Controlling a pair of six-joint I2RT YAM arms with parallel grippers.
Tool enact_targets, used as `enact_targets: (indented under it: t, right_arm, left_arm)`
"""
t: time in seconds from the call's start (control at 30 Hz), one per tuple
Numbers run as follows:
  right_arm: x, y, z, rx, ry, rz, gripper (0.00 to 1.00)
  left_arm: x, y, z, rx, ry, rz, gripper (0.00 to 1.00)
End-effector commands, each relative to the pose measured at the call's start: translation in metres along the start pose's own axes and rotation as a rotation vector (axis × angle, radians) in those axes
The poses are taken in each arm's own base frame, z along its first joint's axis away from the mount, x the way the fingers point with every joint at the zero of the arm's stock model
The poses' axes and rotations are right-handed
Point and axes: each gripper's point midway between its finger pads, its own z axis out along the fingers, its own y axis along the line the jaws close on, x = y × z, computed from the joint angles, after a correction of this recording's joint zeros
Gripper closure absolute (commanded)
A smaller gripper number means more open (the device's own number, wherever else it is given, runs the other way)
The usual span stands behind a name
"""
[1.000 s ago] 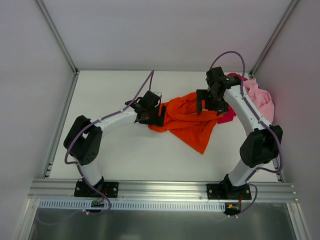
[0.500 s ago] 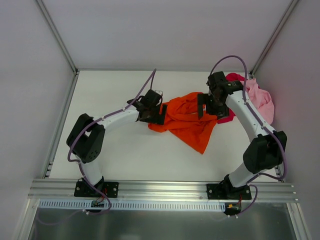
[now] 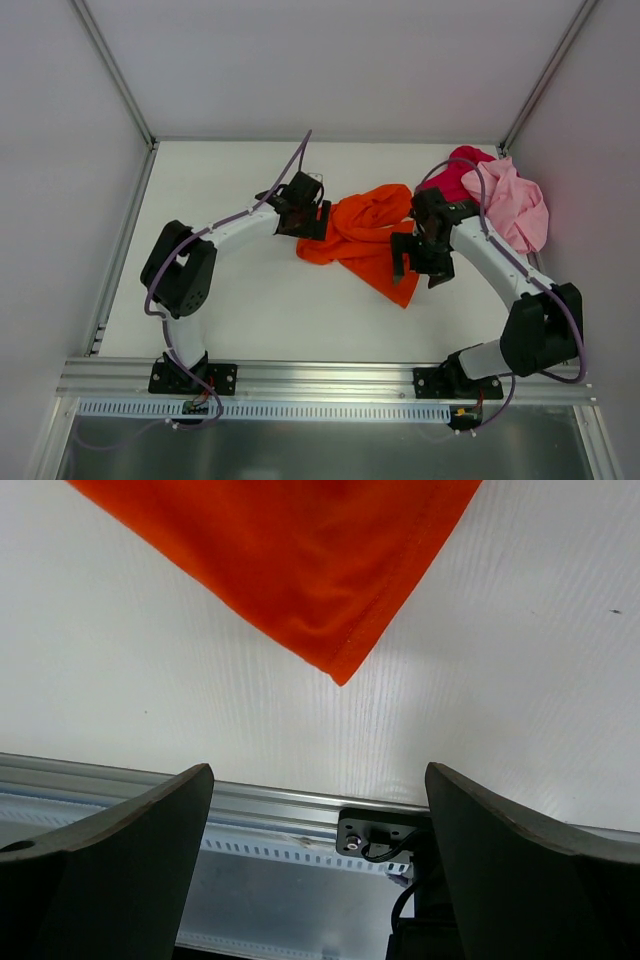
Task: Fold and stack the t-shirts
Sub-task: Move the tshirt to the center of the board, then flatten out the tshirt
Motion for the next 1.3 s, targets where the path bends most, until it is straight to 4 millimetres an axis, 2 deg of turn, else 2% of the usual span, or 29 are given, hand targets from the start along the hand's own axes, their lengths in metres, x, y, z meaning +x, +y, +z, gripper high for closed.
enact_targets:
  t: [0.0, 0.2, 0.4, 0.63, 0.73, 0.77, 0.83, 0.87, 0.97, 1.0, 1.07, 1.2, 1.27]
  right_arm:
    - [0.009, 0.005, -0.014, -0.031, -0.033, 0.016, 0.07]
    - [0.024, 0.003, -0.027, -0.028, -0.033, 0.032, 0.07]
    - [0.039, 0.002, -0.041, -0.041, -0.033, 0.046, 0.06]
    - [0.046, 0.001, -0.045, -0.045, -0.028, 0.062, 0.06]
    - [0.048, 0.000, -0.047, -0.041, -0.030, 0.059, 0.06]
    - [0.048, -0.001, -0.047, -0.037, -0.029, 0.056, 0.06]
    - [0.051, -0.002, -0.046, -0.036, -0.021, 0.054, 0.06]
    - [0.055, -0.002, -0.043, -0.039, -0.009, 0.058, 0.06]
    - [0.065, 0.002, -0.036, -0.073, 0.020, 0.070, 0.06]
    - [0.073, 0.001, -0.028, -0.074, 0.042, 0.081, 0.06]
    - [0.080, 0.001, -0.020, -0.083, 0.054, 0.083, 0.06]
    - [0.090, -0.002, 0.017, -0.087, 0.108, 0.102, 0.06]
    - [0.088, -0.001, 0.031, -0.086, 0.120, 0.109, 0.07]
  left_arm:
    - [-0.019, 0.001, -0.003, -0.004, -0.049, -0.002, 0.27]
    - [-0.010, 0.003, 0.004, -0.011, -0.021, -0.005, 0.28]
    - [-0.003, 0.006, 0.008, -0.021, -0.002, -0.005, 0.37]
    - [0.004, 0.007, 0.012, -0.024, 0.022, -0.012, 0.74]
    - [0.006, 0.007, 0.012, -0.024, 0.026, -0.015, 0.78]
    - [0.007, 0.008, 0.013, -0.025, 0.031, -0.016, 0.85]
    - [0.009, 0.008, 0.013, -0.026, 0.035, -0.015, 0.88]
    - [0.009, 0.008, 0.013, -0.028, 0.035, -0.017, 0.88]
    - [0.009, 0.009, 0.012, -0.031, 0.034, -0.017, 0.97]
    - [0.008, 0.009, 0.011, -0.032, 0.033, -0.015, 0.99]
    - [0.006, 0.010, 0.009, -0.034, 0.026, -0.016, 1.00]
    - [0.000, 0.011, 0.002, -0.039, 0.002, -0.015, 1.00]
    - [-0.005, 0.013, -0.004, -0.057, -0.018, -0.012, 1.00]
